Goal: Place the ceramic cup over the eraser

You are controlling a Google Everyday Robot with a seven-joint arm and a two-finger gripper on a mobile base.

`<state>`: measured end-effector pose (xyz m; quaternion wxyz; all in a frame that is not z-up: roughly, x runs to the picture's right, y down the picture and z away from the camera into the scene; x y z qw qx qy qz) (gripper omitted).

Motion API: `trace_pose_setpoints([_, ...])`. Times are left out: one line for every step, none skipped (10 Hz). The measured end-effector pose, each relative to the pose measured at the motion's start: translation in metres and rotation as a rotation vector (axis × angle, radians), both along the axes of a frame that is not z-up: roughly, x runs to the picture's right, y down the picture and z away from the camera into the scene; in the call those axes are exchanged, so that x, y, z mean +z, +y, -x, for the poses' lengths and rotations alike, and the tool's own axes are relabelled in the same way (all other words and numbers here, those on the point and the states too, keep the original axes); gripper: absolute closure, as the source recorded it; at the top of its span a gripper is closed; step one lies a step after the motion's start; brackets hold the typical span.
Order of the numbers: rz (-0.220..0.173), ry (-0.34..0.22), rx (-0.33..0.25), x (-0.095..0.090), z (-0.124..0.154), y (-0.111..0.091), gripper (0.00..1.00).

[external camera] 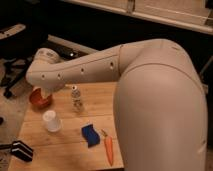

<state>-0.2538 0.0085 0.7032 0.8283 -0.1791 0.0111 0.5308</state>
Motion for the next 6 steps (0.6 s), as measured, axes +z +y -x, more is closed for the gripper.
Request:
trace_pose_setpoints([0.015, -0.01, -0.042, -0.003, 0.009, 0.004, 0.2])
trace_pose_setpoints([0.029, -0.006, -0.097, -0.001, 0.016, 0.011, 0.2])
trace_pose_setpoints([0.039, 0.0, -0.144, 0.002, 0.024, 0.02, 0.2])
trace_pose_setpoints([0.05, 0.007, -0.185, 0.007, 0.031, 0.031, 0.2])
trace_pose_setpoints([0.062, 0.008, -0.22, 0.014, 0.04, 0.044, 0.2])
trace_pose_setpoints([0.076, 0.014, -0.241, 0.027, 0.044, 0.056, 0.2])
